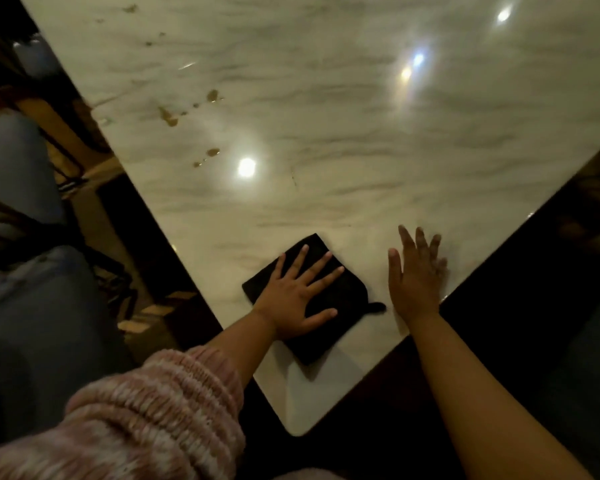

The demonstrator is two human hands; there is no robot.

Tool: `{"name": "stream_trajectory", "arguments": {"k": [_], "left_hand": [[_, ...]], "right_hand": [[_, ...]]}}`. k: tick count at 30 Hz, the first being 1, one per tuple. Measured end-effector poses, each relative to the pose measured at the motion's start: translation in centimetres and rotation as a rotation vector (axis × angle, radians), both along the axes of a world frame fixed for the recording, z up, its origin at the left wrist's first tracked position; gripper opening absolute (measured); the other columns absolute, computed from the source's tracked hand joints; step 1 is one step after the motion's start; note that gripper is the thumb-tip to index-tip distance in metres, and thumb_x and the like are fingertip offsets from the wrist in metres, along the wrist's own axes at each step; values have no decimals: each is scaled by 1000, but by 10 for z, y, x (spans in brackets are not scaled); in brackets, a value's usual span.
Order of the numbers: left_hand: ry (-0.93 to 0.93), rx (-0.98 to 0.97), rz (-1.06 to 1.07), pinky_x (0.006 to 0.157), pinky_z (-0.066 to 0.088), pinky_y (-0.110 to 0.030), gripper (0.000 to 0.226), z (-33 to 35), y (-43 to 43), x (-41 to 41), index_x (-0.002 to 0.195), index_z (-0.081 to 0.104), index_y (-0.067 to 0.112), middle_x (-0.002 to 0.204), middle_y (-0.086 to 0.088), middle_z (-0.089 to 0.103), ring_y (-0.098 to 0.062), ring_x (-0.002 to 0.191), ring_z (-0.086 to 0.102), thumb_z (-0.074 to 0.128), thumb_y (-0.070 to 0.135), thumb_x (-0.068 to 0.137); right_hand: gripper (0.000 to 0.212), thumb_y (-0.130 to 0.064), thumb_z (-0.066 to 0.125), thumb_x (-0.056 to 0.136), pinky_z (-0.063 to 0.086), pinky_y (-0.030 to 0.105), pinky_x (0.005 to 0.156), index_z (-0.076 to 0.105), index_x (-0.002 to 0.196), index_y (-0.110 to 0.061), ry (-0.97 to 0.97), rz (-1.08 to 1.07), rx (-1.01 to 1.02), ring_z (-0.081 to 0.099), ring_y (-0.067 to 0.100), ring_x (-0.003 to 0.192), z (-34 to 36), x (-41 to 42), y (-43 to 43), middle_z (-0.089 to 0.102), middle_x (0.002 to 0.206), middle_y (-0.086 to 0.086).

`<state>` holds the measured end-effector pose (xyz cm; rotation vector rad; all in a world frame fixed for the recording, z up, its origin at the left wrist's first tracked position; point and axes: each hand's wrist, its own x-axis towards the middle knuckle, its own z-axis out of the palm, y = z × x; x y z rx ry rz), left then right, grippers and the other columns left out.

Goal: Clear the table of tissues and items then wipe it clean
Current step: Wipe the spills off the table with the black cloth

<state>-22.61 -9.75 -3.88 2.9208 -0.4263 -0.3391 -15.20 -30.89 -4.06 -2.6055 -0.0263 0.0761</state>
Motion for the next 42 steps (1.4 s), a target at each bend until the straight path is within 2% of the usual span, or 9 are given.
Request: {"name": "stream_trajectory", "arguments": {"k": [10,20,23,26,30,34,38,40,42], "left_hand": [[7,3,-155,111,-19,-48,71,-1,-2,69,142,-12,48,152,18,-19,-24,141,-25,16,73,81],[-9,-43,51,113,-14,-48,78,-6,29,165,144,-6,47,157,14,-9,-21,143,-18,7,77,74],[-20,-67,134,113,-12,-49,75,-8,51,190,146,-2,45,157,12,-7,-23,144,-15,16,73,78],[-36,-81,205,113,-12,-49,71,-8,87,201,147,-1,44,158,10,-7,-25,144,-15,24,71,86],[-19,-45,226,112,-14,-49,76,-7,157,201,147,-4,43,158,9,-9,-25,144,-17,14,74,80],[11,-62,154,111,-15,-48,81,-7,201,198,145,-8,44,150,13,-20,-24,143,-19,0,75,71],[-110,-285,-71,117,-3,-42,63,1,240,188,146,-2,38,154,12,-12,-11,143,-16,14,58,89],[-211,-317,-104,116,-7,-33,58,2,278,182,147,0,41,156,13,-7,-9,144,-13,20,52,94],[-201,-281,46,115,-8,-35,60,0,325,180,145,-7,45,154,16,-13,-7,143,-17,18,55,92]], "right_hand": [[63,-51,9,88,-1,50,115,6,149,-35,100,-56,-316,-3,24,147,-13,20,-7,-3,159,1],[58,-53,14,88,-1,40,115,23,145,-44,91,-135,-241,5,14,146,-13,22,-5,10,158,-8],[58,-52,18,88,11,44,114,43,137,-36,25,-240,-198,22,19,143,-11,31,3,29,153,-2],[59,-49,21,93,38,54,101,63,117,-16,-135,-346,-186,47,36,124,-7,44,21,54,130,17],[54,-43,25,95,42,54,98,62,118,-12,-214,-456,-216,46,44,122,1,54,89,54,127,21],[52,-47,25,95,37,53,103,55,126,-19,-190,-335,-124,34,37,134,8,72,179,46,139,13],[53,-50,27,92,34,38,109,51,131,-22,-165,-134,121,31,21,138,14,94,261,38,146,4],[57,-52,27,92,22,35,115,44,139,-24,-115,97,105,21,17,143,15,103,300,29,153,0],[66,-64,18,89,2,39,116,25,147,-33,-47,323,-53,1,16,146,10,108,326,10,158,-6]]}}
